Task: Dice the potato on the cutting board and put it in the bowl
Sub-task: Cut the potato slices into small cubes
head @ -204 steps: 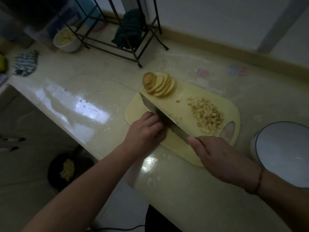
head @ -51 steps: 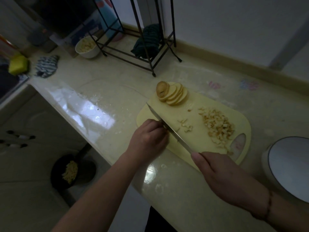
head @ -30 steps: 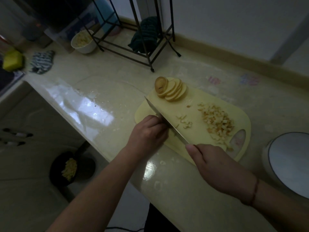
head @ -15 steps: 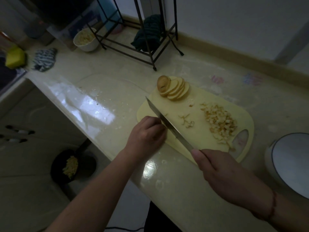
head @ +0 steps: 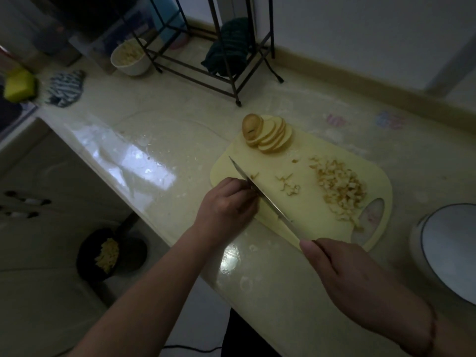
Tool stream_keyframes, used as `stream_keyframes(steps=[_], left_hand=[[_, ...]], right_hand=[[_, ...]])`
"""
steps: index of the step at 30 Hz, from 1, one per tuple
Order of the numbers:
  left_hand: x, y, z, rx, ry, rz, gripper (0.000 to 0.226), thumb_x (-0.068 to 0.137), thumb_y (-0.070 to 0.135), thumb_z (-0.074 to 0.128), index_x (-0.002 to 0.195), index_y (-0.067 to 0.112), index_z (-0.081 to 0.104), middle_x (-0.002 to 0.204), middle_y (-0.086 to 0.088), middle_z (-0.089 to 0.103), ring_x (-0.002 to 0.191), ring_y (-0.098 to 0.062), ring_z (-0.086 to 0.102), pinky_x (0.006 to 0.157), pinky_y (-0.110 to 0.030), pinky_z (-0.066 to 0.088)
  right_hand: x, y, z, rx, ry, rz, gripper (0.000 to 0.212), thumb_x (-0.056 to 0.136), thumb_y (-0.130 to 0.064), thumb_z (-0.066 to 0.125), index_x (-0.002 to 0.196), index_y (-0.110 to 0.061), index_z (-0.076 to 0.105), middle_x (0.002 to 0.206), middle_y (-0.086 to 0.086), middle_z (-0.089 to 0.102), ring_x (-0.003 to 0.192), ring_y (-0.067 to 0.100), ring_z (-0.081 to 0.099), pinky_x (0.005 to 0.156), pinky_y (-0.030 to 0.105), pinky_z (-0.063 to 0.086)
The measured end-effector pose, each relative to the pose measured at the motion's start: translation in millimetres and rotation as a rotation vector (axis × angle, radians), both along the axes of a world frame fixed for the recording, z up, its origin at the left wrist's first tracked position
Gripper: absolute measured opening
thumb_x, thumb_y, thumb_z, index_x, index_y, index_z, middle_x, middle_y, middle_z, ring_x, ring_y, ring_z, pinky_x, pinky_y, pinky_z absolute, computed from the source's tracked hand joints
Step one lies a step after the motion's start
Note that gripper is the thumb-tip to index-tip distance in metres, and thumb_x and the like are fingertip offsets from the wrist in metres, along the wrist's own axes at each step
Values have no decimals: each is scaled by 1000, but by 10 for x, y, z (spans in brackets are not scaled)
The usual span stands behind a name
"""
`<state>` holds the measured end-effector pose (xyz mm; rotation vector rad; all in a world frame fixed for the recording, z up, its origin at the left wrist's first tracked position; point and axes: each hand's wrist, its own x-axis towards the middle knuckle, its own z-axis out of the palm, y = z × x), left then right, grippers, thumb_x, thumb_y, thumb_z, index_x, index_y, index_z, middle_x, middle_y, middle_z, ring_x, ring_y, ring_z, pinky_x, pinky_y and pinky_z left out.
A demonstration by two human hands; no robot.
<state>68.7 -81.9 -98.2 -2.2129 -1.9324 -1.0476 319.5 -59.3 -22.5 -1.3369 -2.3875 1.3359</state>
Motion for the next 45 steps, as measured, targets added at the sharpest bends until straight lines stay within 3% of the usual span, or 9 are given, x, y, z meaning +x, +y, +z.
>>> stream_keyframes(steps=[10,18,24,27,30,36,40,45], left_hand=[[17,4,29,7,-8,-1,12,88,10,70,91,0,78,93,-13,72,82,-29,68,67,-36,55],[45,54,24,1,9,10,5,85,3,73,81,-1,72,86,-12,66,77,-28,62,66,-38,51],[5,76,106,-211,-10,128,41,82,41,65,109,11,74,109,-7,64,76,-19,62,65,-28,54],[16,143,97,-243,0,28,31,88,34,59,96,8,75,98,-7,65,68,-23,63,59,-36,56],[114,229,95,-213,14,-54,28,90,24,56,86,2,73,94,-11,66,70,-26,65,59,-35,55],[368,559,83,-177,45,-159,27,91,21,56,89,1,74,94,-14,67,75,-27,66,65,-32,51],[436,681,49,-167,19,-178,12,90,10,68,92,0,74,95,-14,67,77,-26,66,70,-25,46],[600,697,80,-172,-70,-194,16,92,14,68,99,2,75,103,-12,68,87,-24,67,76,-30,54]], right_hand=[[-337,105,-26,22,5,22,47,97,-49,32,60,-23,42,57,-6,47,58,11,44,62,27,26],[40,244,-49,-87,4,-94,61,84,-64,25,63,-12,49,52,2,48,43,7,42,55,30,35],[409,198,-92,-147,6,-149,66,89,-71,22,70,-12,47,50,-4,41,41,7,37,50,27,30],[542,164,-96,-190,30,-224,67,82,-79,23,70,-17,46,47,-6,39,40,5,35,42,22,29],[539,159,-95,-225,36,-283,63,83,-71,26,65,-14,45,44,-6,38,36,5,34,39,18,26],[493,174,-118,-232,93,-317,56,86,-64,29,62,-15,42,45,-6,34,36,4,31,48,25,24],[509,187,-119,-242,95,-321,56,87,-63,28,62,-15,43,46,-5,36,37,5,33,50,25,26],[498,181,-81,-231,112,-317,56,87,-64,28,62,-15,43,47,-5,39,38,4,36,51,23,25]])
